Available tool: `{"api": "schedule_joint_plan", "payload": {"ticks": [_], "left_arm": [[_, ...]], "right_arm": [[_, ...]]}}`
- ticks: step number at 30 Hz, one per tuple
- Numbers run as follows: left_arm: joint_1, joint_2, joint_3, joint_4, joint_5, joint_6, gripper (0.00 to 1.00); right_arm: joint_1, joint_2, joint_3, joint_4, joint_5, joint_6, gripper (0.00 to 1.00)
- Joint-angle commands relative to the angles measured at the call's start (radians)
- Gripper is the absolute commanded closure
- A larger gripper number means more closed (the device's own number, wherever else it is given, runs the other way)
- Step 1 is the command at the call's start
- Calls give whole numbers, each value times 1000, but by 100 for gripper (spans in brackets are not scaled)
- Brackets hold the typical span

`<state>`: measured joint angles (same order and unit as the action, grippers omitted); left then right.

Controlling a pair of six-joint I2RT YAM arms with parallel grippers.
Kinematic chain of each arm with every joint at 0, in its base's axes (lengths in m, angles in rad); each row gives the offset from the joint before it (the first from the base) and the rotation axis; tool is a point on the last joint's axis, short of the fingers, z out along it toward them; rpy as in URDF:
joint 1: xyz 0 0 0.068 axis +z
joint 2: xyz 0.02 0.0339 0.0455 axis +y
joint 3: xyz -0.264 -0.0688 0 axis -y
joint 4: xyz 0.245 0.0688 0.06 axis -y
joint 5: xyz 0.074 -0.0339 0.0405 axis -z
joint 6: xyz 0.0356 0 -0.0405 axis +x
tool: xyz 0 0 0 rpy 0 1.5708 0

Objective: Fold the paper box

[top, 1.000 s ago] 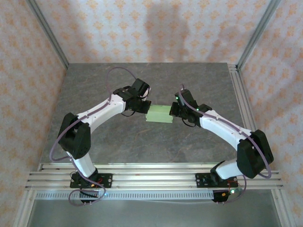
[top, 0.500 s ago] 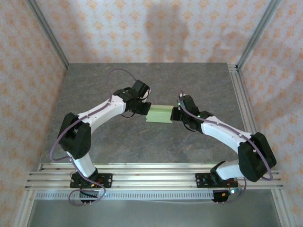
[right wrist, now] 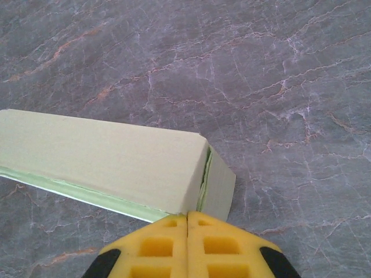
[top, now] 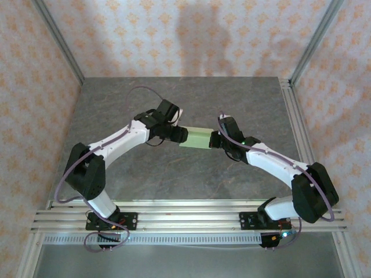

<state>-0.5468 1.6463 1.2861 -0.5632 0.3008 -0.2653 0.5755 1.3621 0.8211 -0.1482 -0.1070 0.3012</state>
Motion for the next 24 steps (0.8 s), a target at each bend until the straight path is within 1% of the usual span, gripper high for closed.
{"api": "schedule_joint_plan", "payload": {"ticks": [1,3,4,7,10,12,13,14,17,19,20,23,24], "left_arm": [[22,-53,-28,85,99,-25,39],[40,-67,-61,164,161,-46,38],[50,-67,-71,199,171,-66,38],[83,-32,-60,234,163,-127,38],[96,24,-18,199,114,-156,44],[97,50,-7,174,87,-160,58],[99,62,-8,170,87,-160,62],[98,72,-10,165,94,-159,64],[97,90,-26,158,118,-160,65],[97,99,-46,164,118,-168,65],[98,104,-52,162,111,-167,67],[99,118,-62,156,98,-168,74],[97,122,-63,154,95,-166,75]], "right_arm": [[5,-4,-13,7,27,-11,98],[4,-4,-14,4,27,-10,98],[5,-4,-14,6,25,-11,98],[5,-1,-14,7,18,-17,98],[4,-1,-12,2,18,-15,98],[4,0,-8,-1,18,-12,98],[4,3,-5,-3,18,-9,98],[5,6,-2,-5,18,-7,98],[4,17,9,-15,18,-4,98],[4,23,18,-16,16,-5,97],[4,23,21,-14,14,-6,97],[5,13,26,-9,15,-11,94],[5,3,24,0,16,-10,89]]}}
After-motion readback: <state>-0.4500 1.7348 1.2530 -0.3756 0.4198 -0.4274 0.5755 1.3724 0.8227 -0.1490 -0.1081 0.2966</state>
